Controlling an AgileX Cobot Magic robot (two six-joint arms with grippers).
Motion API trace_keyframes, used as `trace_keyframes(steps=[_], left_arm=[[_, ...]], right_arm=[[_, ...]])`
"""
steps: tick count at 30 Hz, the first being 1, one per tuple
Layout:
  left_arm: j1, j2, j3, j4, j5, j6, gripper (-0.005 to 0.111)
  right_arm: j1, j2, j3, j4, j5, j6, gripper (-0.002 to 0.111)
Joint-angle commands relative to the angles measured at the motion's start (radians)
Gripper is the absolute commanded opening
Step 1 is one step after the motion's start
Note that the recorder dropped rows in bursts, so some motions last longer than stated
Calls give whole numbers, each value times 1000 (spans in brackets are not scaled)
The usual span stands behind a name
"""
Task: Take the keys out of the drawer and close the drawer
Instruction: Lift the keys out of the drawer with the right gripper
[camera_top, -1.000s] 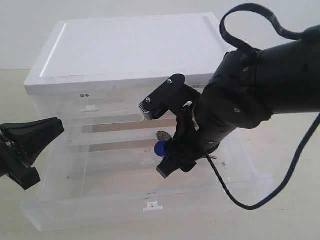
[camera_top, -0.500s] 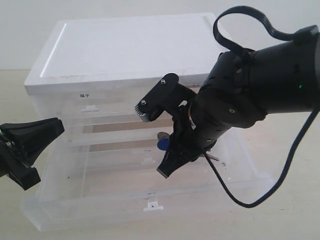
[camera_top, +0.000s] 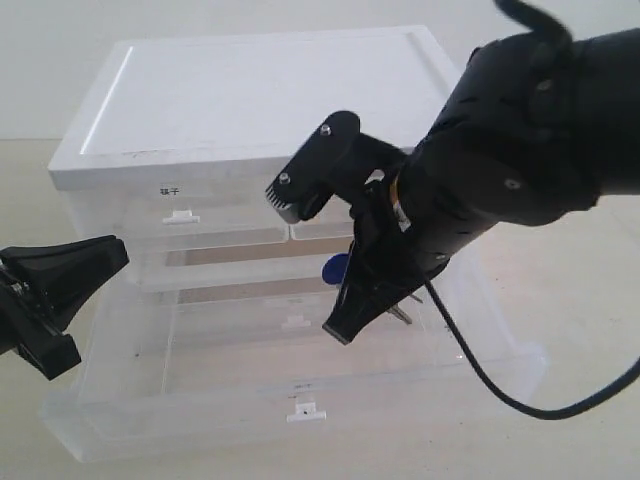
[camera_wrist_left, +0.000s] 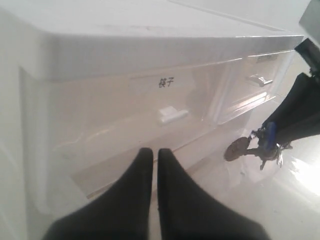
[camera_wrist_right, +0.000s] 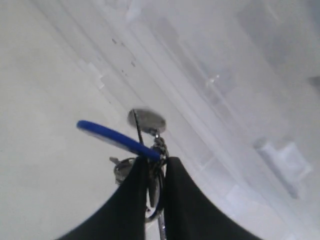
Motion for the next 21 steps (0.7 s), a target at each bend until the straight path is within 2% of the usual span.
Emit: trace_keyframes(steps=[1, 9, 13, 16, 21], left_arm=[[1, 4, -3, 4, -10, -9, 4], [1, 4, -3, 36, -10, -12, 4], [-15, -53, -3, 187, -10, -13, 4], [-56, -149, -3, 291, -10, -13, 4], [-127, -287, -3, 485, -10, -128, 4]], right_arm=[[2, -95, -3, -9, 3, -10, 0], [2, -253, -3, -9, -12, -10, 0], [2, -323, -3, -7, -8, -10, 0], [2, -354, -3, -7, -6, -10, 0], [2, -367, -3, -7, -4, -10, 0]])
